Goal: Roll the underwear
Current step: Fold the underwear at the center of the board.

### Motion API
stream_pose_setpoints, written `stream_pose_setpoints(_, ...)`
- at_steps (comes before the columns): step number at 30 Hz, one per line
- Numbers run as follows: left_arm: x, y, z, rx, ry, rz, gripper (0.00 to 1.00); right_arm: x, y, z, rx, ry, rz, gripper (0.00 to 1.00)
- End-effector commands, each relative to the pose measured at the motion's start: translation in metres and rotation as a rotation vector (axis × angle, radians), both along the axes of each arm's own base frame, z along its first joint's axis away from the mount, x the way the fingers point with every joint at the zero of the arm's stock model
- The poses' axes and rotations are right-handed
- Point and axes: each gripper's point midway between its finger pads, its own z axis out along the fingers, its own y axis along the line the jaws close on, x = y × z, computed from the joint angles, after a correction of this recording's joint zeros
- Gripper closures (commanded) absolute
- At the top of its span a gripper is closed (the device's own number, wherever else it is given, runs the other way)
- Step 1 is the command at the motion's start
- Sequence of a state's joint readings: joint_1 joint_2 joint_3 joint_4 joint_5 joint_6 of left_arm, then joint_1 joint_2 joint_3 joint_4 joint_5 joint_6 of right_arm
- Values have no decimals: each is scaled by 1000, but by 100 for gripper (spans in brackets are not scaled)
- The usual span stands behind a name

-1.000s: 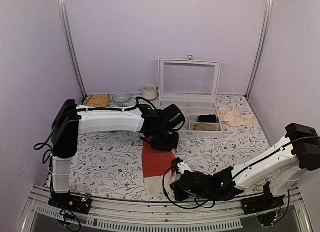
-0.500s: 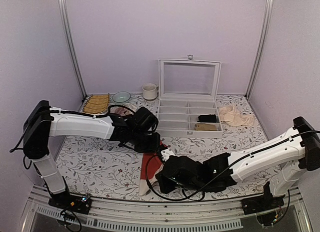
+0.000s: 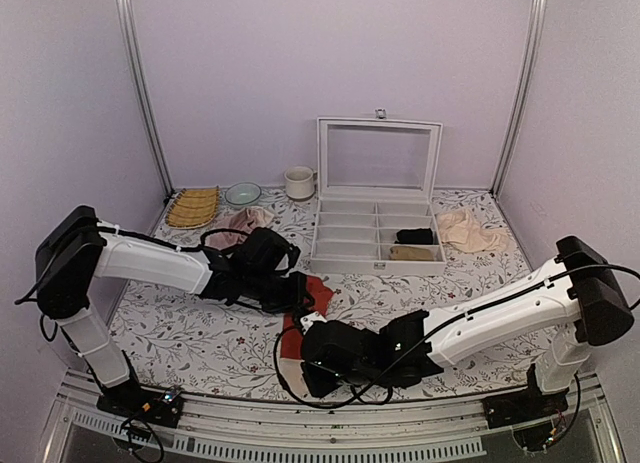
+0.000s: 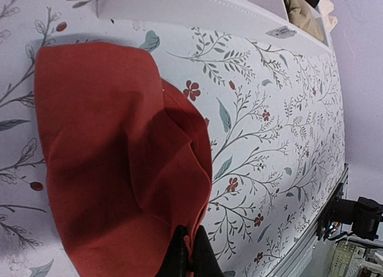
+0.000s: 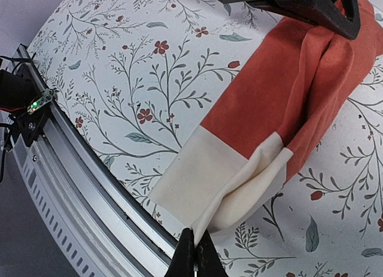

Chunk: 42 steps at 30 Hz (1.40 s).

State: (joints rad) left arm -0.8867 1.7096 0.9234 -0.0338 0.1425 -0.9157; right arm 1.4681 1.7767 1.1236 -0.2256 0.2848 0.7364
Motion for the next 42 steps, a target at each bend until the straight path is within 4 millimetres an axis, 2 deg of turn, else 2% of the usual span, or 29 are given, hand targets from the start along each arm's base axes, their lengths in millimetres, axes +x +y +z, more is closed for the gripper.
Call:
stream_pose_setpoints(1,10,0,11,-96,-21,9,100,-7,10,-25,-59,23,37,100)
stream_pose_setpoints(17,12,12,-14,-57,3,15,100,-13,28,-51,-90,63,91,100)
stream_pose_setpoints(23,8,18,-19,-46,17,26,100,-16,30,-55,-91,76,114,100)
stream_pose_setpoints(29,6,21,-17,-52,20,35,100,-20,30,-53,-92,84,145,100)
stream_pose_setpoints(35,5,23,-18,-51,23,39,100,-25,27,-60,-120,97,178,100)
stream_pose_setpoints(37,4,23,-18,-53,24,41,100,-24,37,-50,-100,88,189,100)
stream_pose_setpoints(42,2,25,-23,-49,35,44,100,-27,43,-54,-105,97,217,100)
